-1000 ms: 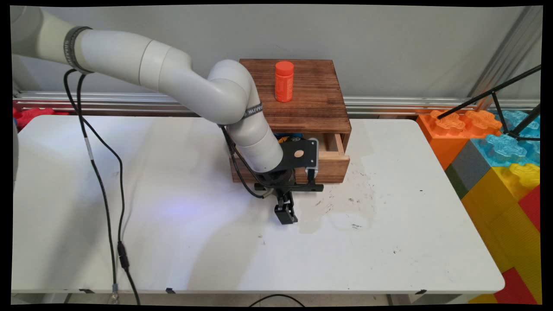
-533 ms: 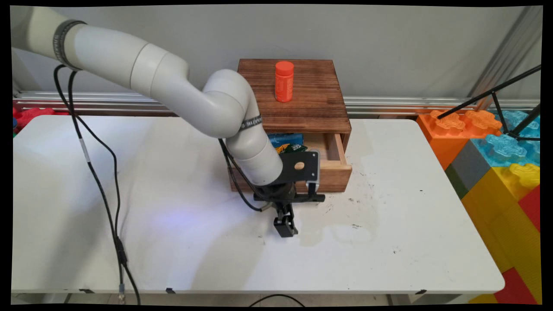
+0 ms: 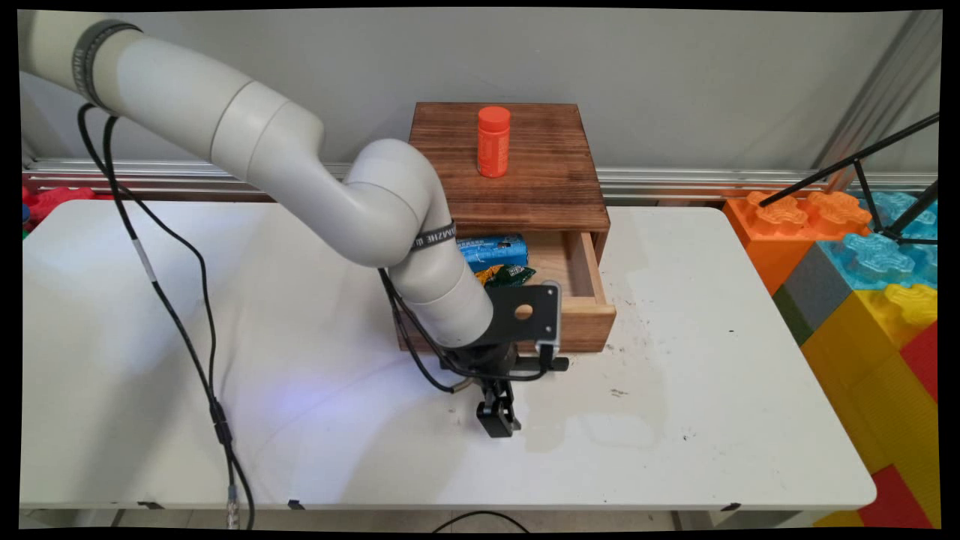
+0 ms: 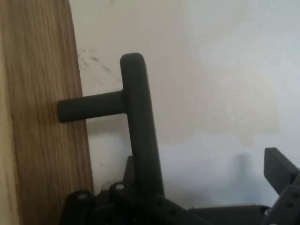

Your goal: Open the drawer

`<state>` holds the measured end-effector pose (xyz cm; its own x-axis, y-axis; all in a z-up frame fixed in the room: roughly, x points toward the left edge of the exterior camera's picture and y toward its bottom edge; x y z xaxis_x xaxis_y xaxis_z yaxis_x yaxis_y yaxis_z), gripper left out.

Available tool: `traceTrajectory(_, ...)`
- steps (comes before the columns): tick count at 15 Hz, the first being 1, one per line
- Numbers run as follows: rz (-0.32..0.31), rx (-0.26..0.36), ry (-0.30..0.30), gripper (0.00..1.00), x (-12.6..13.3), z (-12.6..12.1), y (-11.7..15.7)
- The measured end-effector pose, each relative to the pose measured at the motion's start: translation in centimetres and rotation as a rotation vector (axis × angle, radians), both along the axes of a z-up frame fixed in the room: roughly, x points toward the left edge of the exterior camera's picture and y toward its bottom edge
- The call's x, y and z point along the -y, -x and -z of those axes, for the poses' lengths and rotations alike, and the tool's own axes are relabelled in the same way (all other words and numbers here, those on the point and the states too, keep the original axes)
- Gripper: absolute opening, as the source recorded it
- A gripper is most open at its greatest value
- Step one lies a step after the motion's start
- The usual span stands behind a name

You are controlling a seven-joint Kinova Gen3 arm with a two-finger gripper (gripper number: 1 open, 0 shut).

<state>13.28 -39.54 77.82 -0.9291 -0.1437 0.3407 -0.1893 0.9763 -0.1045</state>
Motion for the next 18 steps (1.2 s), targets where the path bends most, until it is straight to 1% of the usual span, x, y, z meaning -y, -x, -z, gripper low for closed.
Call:
traceTrajectory(9, 0.022, -0.001, -0.005, 1.00, -3.8, -0.1, 0.8)
traceTrajectory(18, 0.001, -0.002, -0.018, 1.00, -7.4, -0.2, 1.4)
